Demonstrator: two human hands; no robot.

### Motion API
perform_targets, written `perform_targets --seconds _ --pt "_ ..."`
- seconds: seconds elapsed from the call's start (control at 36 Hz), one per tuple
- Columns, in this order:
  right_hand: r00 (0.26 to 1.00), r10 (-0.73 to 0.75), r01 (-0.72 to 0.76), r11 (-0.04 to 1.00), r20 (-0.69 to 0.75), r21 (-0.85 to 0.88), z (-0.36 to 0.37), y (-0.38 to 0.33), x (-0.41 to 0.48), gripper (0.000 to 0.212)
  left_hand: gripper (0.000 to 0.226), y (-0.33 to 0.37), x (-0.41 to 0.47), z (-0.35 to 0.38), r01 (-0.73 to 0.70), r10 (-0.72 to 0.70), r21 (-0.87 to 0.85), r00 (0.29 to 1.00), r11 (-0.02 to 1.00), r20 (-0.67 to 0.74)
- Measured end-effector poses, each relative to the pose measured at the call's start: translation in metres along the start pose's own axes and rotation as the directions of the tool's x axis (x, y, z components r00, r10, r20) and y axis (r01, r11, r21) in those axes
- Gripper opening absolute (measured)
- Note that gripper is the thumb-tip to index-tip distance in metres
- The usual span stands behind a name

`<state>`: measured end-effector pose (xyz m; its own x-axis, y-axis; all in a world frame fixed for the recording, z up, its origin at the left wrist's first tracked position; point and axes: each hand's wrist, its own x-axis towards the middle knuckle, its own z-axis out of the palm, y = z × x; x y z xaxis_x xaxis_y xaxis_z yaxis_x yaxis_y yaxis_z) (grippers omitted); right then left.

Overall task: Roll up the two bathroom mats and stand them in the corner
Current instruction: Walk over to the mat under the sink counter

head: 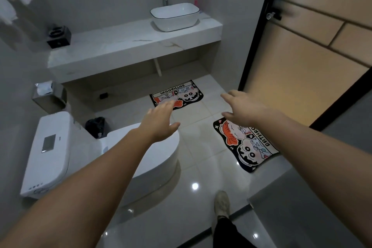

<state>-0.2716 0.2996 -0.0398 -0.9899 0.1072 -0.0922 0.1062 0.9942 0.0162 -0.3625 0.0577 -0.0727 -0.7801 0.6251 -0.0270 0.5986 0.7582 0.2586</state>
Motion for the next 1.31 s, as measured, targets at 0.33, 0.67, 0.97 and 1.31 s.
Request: perform_targets --seconds 0.33,0.67,0.97,1.31 --pt "0.996 -0.085 0.086 0.996 -0.009 0.037 0.009 0.075 0.129 0.059 0.074 0.003 0.131 0.005 0.124 -0.124 -0.025 0.992 0.992 -0.004" --pt "0.988 -0.132 0.124 0.988 0.08 0.096 0.028 0.121 0.219 0.059 0.072 0.006 0.21 0.015 0.195 -0.194 -0.09 0.981 0.977 0.012" --pt "0.982 -0.16 0.153 0.985 0.096 0.077 0.032 0.133 0.302 0.06 0.073 -0.038 0.286 0.022 0.205 -0.202 -0.082 0.979 0.975 0.04" --pt "0.989 -0.114 0.107 0.992 0.096 0.073 0.029 0.128 0.432 0.057 0.075 -0.125 0.413 0.02 0.163 -0.159 -0.083 0.986 0.983 0.059"
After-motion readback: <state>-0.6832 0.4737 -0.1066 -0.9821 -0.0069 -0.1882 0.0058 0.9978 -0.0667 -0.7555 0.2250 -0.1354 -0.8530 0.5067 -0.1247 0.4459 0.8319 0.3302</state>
